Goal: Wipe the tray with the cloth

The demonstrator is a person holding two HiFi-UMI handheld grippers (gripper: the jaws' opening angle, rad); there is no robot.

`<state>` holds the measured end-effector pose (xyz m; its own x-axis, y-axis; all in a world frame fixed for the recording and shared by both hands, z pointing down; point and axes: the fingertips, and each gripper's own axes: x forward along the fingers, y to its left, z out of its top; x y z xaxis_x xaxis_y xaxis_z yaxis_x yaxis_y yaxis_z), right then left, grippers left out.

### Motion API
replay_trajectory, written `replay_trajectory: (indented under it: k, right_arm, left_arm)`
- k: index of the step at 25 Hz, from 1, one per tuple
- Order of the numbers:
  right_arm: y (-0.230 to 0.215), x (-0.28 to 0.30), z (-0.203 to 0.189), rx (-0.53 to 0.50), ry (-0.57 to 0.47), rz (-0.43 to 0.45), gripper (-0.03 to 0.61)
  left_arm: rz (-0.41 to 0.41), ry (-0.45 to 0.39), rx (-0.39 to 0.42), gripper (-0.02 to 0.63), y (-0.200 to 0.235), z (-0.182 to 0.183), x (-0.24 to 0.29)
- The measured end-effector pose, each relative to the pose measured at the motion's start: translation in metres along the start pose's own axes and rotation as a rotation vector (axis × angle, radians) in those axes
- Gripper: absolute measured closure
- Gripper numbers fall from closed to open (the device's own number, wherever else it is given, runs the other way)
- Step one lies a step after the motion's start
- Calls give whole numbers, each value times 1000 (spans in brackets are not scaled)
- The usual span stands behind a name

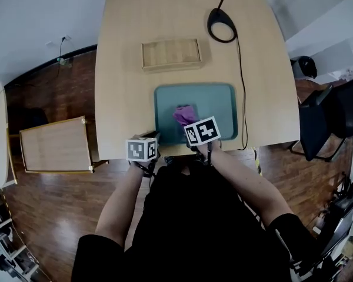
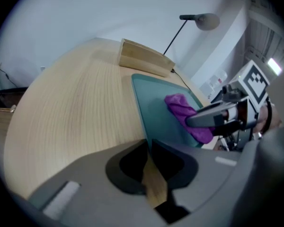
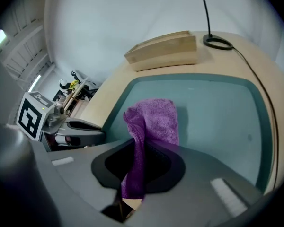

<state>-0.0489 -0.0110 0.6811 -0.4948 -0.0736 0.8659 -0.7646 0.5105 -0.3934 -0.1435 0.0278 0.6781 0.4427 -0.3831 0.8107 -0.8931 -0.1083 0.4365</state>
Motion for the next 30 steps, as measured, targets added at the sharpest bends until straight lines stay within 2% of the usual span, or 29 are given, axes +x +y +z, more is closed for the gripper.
replay_trajectory:
  k: [6,10,18,23,25,30]
  right_arm:
    - [56,23,25,-30,-7,64,528]
    - [73,39,23,-76,41,73,528]
    - [83,43,24,-77,33,104,528]
    - [43,16,12,-105,-3,31,528]
    - [6,-2,-1,-96,-14,-16,528]
    - [-95,-55,-27,5,-18,-124,528]
  left_arm:
    - [-35,-1,-3,554,-3,-1,0]
    - [-54,-1,-1,552,-4,0,0]
    - [-36,-11,-8,552,1,1,-5]
    - [-24,-17,-15,554,3,0,-3]
    - [-18,-18,-22,554,4,-1,-2]
    - [-7,-24,-48,558,4,0,-3]
